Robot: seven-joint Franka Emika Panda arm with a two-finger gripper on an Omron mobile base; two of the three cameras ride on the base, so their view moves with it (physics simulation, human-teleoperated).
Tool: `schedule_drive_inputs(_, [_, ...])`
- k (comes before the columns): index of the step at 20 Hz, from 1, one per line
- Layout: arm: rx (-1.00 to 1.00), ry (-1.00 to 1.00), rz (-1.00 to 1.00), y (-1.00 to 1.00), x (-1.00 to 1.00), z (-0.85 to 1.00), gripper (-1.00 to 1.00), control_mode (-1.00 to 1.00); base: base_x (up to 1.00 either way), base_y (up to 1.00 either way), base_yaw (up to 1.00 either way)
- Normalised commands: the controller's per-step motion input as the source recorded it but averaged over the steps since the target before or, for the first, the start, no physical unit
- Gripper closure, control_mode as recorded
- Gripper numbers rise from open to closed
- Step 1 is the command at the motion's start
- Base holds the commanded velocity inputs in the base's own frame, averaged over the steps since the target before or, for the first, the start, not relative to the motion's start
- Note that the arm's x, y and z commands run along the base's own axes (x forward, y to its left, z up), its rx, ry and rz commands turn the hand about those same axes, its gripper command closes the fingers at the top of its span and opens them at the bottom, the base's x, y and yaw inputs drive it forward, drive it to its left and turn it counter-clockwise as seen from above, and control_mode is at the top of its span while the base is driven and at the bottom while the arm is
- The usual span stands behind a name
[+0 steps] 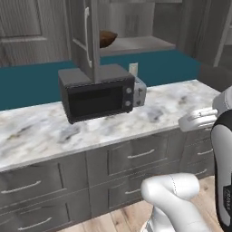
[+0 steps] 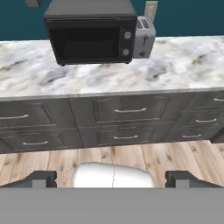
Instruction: Pick up the bowls from the cabinet and place each bowl in front of a stool on the dining counter.
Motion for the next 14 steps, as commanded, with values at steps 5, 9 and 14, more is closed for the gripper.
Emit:
schedule_drive_inputs(5, [0.00, 0.00, 0.00, 0.00, 0.00, 0.00, -1.00, 1.00, 0.79, -0.73, 0.00])
schedule_drive_inputs(9, [0.00, 0.00, 0.00, 0.00, 0.00, 0.00, -1.00, 1.00, 0.99, -0.32, 0.01])
schedule_drive_inputs(14, [0.00, 0.00, 0.00, 0.00, 0.00, 0.00, -1.00, 1.00, 0.75, -0.05, 0.00])
